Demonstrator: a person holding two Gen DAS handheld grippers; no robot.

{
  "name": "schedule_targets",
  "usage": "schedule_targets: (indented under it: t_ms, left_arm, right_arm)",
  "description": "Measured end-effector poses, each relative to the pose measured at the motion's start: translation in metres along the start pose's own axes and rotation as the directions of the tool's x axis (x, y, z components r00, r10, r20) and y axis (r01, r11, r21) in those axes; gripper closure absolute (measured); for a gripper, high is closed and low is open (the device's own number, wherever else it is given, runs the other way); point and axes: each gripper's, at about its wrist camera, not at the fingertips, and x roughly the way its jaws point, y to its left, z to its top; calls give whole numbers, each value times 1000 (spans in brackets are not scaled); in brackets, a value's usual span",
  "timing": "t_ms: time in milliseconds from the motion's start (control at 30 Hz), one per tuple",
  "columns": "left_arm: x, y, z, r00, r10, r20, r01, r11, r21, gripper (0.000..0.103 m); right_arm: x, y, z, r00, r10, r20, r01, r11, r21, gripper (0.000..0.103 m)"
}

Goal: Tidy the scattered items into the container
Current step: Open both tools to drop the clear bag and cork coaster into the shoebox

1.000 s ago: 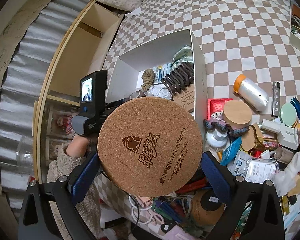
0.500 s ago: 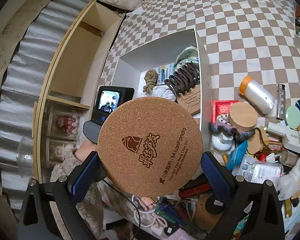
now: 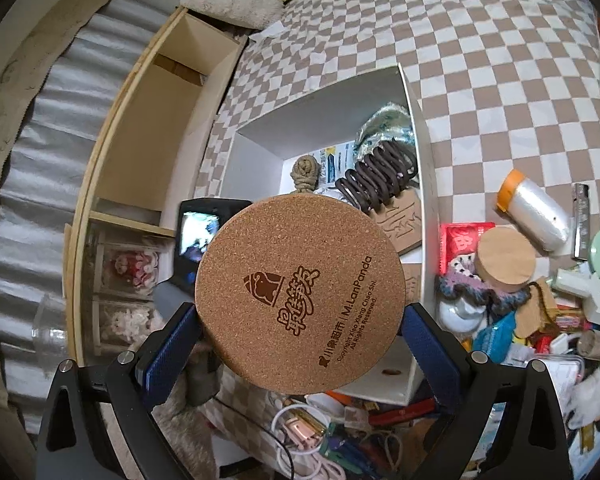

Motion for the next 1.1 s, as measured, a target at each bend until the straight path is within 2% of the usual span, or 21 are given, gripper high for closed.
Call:
schedule_targets:
  t_ms: [67, 167, 500, 700, 1100]
  left_arm:
    - [-9, 1, -3, 999, -35, 25, 35, 999, 3, 25]
    - [-23, 0, -10, 997, -34, 71, 34, 999, 10, 16]
    - [-60, 0, -24, 982, -66, 179, 76, 996, -50, 15]
    - [-61, 6, -34, 979, -80, 187, 95, 993, -70, 15]
    - [-68, -6, -40, 975, -95, 199, 110, 992, -64, 15]
  right_arm:
    - [10, 0, 2, 1000, 0, -17, 0, 1000, 9, 3]
    - [25, -1, 6, 999, -8, -41, 8, 1000, 12, 3]
    - [57, -3, 25, 998, -35, -48, 35, 999, 6, 3]
    - [51, -12, 28, 995, -98, 13, 98, 995, 6, 0]
    - [27, -10, 23, 994, -96, 50, 95, 995, 6, 0]
